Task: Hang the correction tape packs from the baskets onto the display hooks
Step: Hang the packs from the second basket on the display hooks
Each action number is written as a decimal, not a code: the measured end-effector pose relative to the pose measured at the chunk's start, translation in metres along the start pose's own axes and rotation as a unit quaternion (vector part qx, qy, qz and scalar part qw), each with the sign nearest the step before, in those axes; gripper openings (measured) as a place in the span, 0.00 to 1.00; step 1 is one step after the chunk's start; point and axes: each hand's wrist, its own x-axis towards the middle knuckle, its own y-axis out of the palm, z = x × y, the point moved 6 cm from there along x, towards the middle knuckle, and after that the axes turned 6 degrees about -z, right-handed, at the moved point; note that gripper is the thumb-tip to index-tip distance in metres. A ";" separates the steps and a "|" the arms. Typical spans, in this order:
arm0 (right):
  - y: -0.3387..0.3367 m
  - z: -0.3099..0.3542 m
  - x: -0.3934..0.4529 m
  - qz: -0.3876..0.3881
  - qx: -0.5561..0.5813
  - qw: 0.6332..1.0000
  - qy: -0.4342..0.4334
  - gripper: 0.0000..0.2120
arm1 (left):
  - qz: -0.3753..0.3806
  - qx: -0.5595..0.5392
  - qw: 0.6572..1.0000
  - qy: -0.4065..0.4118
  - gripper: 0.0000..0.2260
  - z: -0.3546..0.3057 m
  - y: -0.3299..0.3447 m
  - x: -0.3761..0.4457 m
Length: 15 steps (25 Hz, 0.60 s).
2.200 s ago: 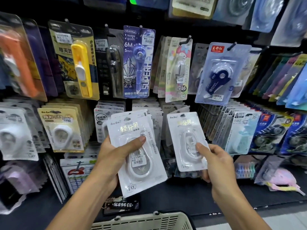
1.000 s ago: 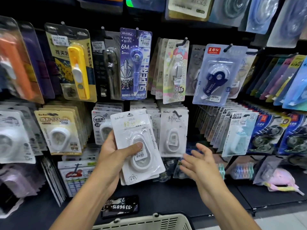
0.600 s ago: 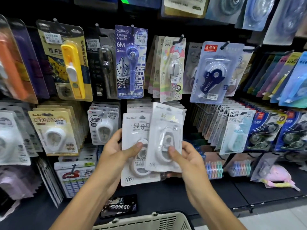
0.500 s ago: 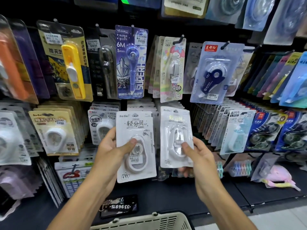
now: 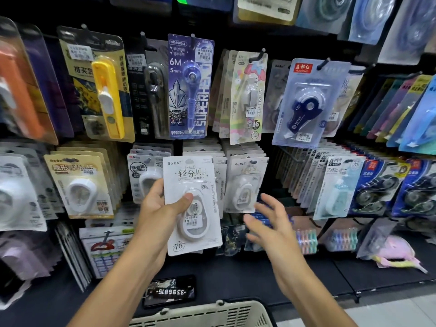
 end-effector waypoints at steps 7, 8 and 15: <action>0.016 0.007 0.003 -0.041 0.059 0.992 -0.103 0.15 | 0.102 0.285 0.943 0.142 0.14 0.005 0.032 -0.009; 0.003 0.006 0.009 -0.074 0.048 0.992 -0.093 0.13 | 0.087 0.396 0.890 0.209 0.19 0.003 0.028 -0.006; -0.023 0.008 0.041 -0.101 -0.110 0.984 -0.094 0.08 | 0.095 0.641 0.699 0.303 0.32 0.022 0.024 0.005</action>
